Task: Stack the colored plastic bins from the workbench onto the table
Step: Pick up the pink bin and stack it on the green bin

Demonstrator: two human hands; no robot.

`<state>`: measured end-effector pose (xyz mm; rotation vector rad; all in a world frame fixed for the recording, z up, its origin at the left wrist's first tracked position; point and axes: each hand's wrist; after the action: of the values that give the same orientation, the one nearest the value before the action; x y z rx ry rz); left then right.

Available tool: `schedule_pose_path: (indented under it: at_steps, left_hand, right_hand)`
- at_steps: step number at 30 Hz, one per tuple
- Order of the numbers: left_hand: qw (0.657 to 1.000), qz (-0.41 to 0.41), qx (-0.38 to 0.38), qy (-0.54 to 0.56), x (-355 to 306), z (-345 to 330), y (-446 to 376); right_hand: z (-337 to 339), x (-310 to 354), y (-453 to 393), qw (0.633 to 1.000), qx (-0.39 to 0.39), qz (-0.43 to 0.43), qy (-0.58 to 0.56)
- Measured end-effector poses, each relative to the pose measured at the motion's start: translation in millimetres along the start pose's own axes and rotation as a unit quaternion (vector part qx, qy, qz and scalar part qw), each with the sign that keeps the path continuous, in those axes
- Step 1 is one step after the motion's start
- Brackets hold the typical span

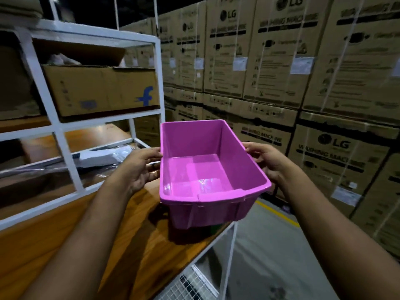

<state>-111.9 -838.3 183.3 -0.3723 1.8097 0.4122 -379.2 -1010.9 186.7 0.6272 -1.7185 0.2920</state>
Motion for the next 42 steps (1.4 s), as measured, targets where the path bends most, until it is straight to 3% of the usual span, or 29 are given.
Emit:
schedule_pose_path:
  at_steps: [7,16,31,42]
  left_hand:
    - [0.996,-0.033,-0.088,0.009,19,-36,-25]
    - [0.978,-0.071,-0.197,0.0,37,-86,-43]
    - [0.968,-0.031,-0.25,-0.012,96,-101,-61]
    - [0.93,-0.007,-0.294,-0.219,152,-101,-69]
  right_hand:
    - [41,14,-103,0.99,0.133,-0.016,0.048]
    - [67,31,-177,0.96,0.274,-0.016,0.046]
    - [92,-3,-220,0.949,0.286,-0.038,0.128]
    - [104,-67,-221,0.937,0.232,-0.02,0.26]
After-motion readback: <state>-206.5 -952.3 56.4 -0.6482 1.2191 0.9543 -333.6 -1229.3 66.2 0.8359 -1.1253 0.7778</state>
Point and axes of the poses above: each hand's wrist, its own y-axis away from the middle knuckle, its own z-axis out of the back of the hand, x = y × z, and after that the axes turned 3 degrees about y, right-handed
